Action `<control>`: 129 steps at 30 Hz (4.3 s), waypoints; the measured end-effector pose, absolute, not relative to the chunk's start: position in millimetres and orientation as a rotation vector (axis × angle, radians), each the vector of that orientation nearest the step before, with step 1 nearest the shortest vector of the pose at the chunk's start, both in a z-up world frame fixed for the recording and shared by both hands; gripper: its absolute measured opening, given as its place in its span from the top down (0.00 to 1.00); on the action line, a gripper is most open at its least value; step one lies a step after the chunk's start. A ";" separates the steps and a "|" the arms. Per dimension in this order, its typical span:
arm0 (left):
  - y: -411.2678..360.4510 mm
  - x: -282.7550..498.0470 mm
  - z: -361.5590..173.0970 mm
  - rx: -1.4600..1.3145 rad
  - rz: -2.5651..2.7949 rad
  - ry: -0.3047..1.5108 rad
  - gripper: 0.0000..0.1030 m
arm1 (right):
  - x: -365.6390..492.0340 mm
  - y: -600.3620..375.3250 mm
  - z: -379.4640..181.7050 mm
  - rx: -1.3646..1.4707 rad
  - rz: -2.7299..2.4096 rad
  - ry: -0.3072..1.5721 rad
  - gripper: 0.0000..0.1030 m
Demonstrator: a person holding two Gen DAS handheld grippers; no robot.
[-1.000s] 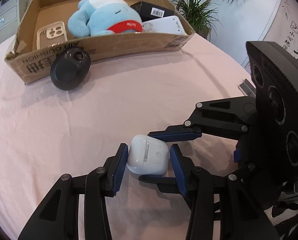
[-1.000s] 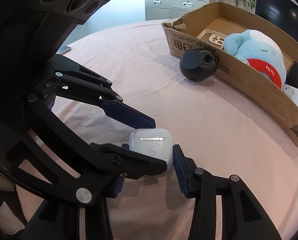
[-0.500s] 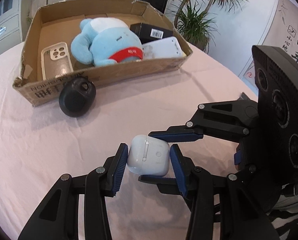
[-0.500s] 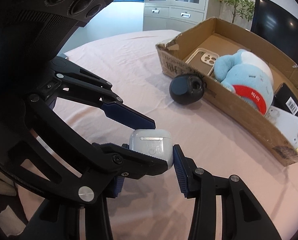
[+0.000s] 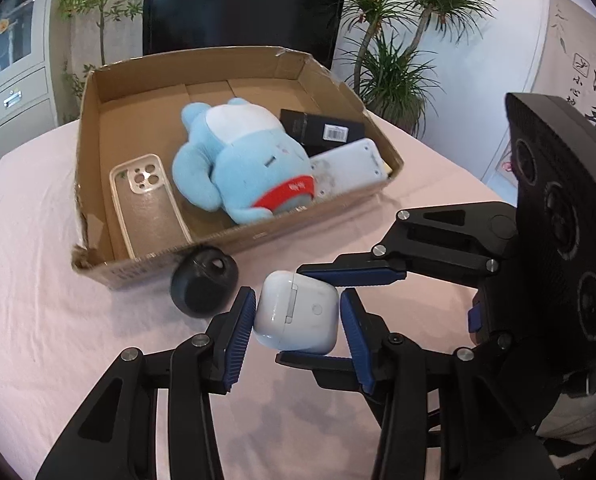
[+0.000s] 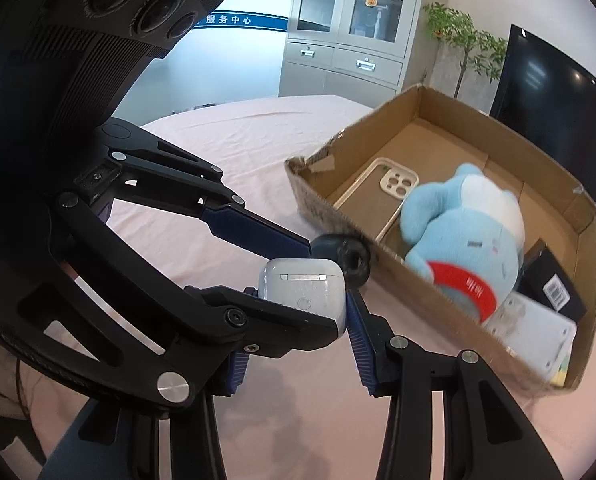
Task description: Organize objects
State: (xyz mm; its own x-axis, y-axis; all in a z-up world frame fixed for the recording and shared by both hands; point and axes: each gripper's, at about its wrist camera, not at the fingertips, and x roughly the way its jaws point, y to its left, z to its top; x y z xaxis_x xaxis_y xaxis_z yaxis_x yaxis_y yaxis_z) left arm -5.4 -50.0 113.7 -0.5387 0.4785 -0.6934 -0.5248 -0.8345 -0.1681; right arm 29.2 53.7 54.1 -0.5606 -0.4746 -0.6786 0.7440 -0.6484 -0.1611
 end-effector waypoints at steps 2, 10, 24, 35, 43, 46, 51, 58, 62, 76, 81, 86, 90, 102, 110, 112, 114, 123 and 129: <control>-53.9 -16.0 118.4 -1.034 2.359 0.070 0.60 | 19.2 47.3 60.9 0.775 -2.204 0.594 0.60; -70.1 -71.2 144.1 -1.019 2.427 0.076 0.60 | -39.2 25.9 89.1 0.732 -2.170 0.615 0.60; -96.2 -166.8 102.7 -1.150 2.445 -0.052 0.58 | -156.6 -18.5 55.9 0.905 -2.126 0.606 0.60; -118.0 -99.8 115.9 -1.101 2.512 -0.228 0.19 | -131.0 30.6 68.6 0.951 -2.196 0.328 0.30; -118.2 -75.5 63.2 -1.230 2.413 -0.319 0.19 | -107.7 61.2 33.0 1.082 -2.026 0.117 0.24; -114.4 -93.3 35.7 -1.321 2.375 -0.416 0.22 | -106.1 50.5 9.9 1.114 -2.030 0.116 0.26; -107.6 -108.1 22.0 -1.379 2.256 -0.532 0.46 | -111.3 37.5 -6.5 1.131 -2.084 0.123 0.47; -56.5 -38.2 30.9 -1.351 2.202 -0.301 0.46 | -44.8 67.7 -2.5 1.087 -2.071 0.299 0.47; -27.4 17.3 25.1 -1.350 2.092 -0.258 0.36 | 12.7 101.7 -5.6 1.100 -1.986 0.348 0.47; -16.6 41.1 31.2 -1.348 2.101 -0.248 0.32 | 49.6 133.2 -9.5 1.090 -2.048 0.175 0.45; -9.4 48.1 30.0 -1.314 2.172 -0.177 0.37 | 50.3 120.8 -8.8 1.080 -2.088 0.220 0.46; -12.0 49.3 26.6 -1.316 2.148 -0.207 0.37 | 51.2 121.8 -11.2 1.079 -2.084 0.199 0.47; -8.3 45.5 23.4 -1.323 2.140 -0.230 0.37 | 48.8 120.7 -12.3 1.080 -2.094 0.187 0.47; -6.5 44.3 22.4 -1.327 2.139 -0.240 0.37 | 49.7 124.0 -11.9 1.084 -2.095 0.181 0.47; -6.3 43.5 21.9 -1.338 2.134 -0.243 0.37 | 49.9 124.3 -12.6 1.090 -2.097 0.177 0.47; -6.4 44.5 24.1 -1.329 2.137 -0.237 0.37 | 50.2 124.1 -12.1 1.090 -2.097 0.173 0.47; -6.5 45.6 26.8 -1.322 2.142 -0.234 0.37 | 51.6 124.3 -9.2 1.079 -2.105 0.173 0.47; -9.8 43.8 42.5 -1.277 2.168 -0.238 0.37 | 50.8 118.8 5.4 1.045 -2.133 0.187 0.47; -14.3 39.4 57.1 -1.238 2.187 -0.233 0.37 | 47.5 114.0 20.1 1.012 -2.154 0.202 0.47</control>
